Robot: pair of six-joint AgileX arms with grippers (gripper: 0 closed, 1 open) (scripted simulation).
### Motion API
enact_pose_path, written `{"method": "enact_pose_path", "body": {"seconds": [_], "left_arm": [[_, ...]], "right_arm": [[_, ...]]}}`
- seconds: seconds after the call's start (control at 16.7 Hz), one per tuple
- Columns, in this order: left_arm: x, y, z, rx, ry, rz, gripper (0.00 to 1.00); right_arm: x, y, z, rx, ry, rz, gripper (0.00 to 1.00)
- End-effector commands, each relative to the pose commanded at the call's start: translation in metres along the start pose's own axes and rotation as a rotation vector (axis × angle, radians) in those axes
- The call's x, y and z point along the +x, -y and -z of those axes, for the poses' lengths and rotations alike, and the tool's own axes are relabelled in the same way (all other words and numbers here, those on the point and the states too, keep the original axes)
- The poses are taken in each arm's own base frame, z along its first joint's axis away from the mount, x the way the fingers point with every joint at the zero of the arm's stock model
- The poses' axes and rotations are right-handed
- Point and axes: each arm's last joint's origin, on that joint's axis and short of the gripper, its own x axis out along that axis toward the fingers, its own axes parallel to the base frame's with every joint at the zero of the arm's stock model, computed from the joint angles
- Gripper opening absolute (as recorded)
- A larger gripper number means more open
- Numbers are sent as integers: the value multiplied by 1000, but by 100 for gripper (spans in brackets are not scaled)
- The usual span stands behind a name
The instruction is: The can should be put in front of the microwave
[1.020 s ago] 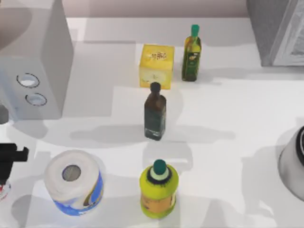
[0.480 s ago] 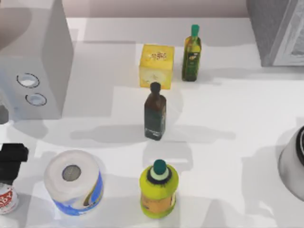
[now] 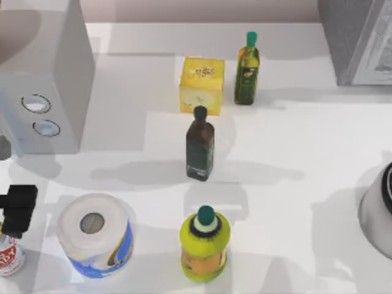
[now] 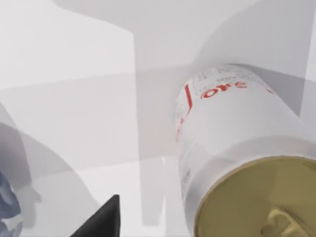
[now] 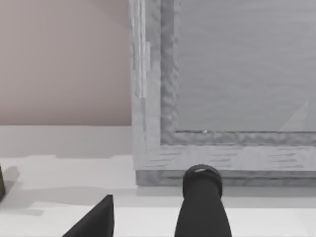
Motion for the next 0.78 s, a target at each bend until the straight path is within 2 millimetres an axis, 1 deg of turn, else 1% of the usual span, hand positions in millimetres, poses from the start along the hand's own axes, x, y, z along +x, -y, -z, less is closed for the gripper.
{"method": "enact_pose_path", "body": {"seconds": [0.12, 0.78], "left_arm": [[-3, 0, -1, 0, -1, 0, 100], [-40, 0, 0, 0, 0, 0, 100]], "right_arm": [[0, 0, 0, 0, 0, 0, 100], [0, 0, 0, 0, 0, 0, 100]]}}
